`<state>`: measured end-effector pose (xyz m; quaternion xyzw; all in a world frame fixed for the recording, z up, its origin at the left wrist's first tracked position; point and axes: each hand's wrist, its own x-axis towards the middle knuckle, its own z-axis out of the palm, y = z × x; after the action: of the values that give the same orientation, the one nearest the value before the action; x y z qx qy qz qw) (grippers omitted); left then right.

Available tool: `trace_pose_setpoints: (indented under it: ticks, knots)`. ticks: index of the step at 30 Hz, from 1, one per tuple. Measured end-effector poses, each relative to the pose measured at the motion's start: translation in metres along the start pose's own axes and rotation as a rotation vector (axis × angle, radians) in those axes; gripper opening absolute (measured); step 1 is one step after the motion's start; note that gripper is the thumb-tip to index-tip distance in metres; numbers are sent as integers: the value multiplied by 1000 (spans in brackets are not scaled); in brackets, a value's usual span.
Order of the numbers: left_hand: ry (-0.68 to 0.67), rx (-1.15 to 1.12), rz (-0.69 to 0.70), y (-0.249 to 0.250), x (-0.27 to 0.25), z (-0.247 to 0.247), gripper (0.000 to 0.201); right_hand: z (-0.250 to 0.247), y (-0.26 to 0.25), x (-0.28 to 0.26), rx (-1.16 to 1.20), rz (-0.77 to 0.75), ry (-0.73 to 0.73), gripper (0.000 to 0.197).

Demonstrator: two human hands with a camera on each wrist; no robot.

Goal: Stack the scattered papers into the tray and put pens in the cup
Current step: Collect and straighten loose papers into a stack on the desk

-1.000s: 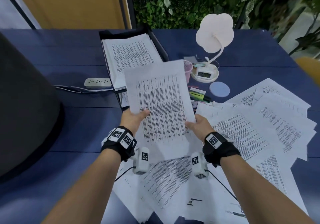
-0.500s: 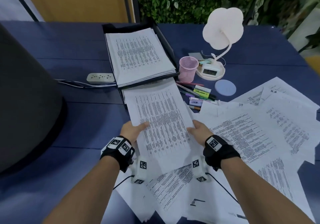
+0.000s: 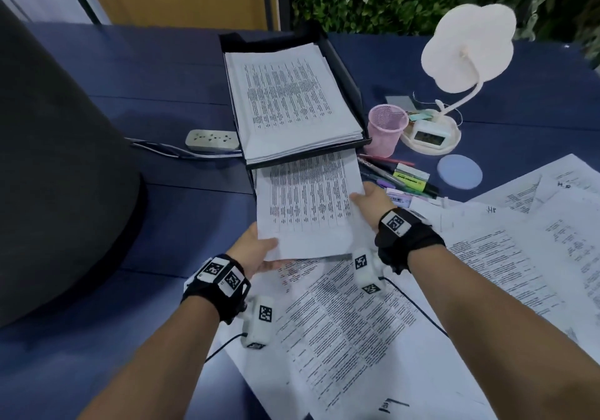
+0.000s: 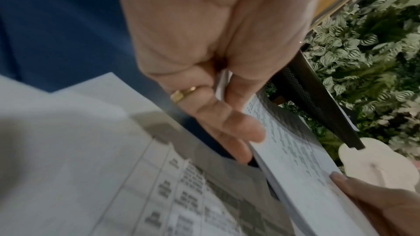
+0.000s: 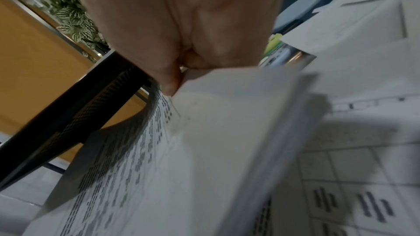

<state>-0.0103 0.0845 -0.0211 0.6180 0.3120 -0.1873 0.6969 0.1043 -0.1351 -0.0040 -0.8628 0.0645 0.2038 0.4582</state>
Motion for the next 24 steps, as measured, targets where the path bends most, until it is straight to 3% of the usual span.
trace_pose_setpoints:
  ticks: [4,9,14,18,21,24]
  knots:
    - [64,-80,85,18,24,0,42,3,-2,17,164,-5,-29,30]
    - [132,-209,158,39,51,5,44,-2,-5,12,223,103,-212,23]
    - [220,-203,300,54,68,13,24,5,-16,40,329,76,26,23]
    - [369,7,396,63,81,9,24,11,-29,64,519,144,105,23]
    - [473,94,439,66,84,3,29,10,-32,77,439,138,90,26]
    - [569,450,432,68,87,-5,24,10,-31,83,285,127,98,29]
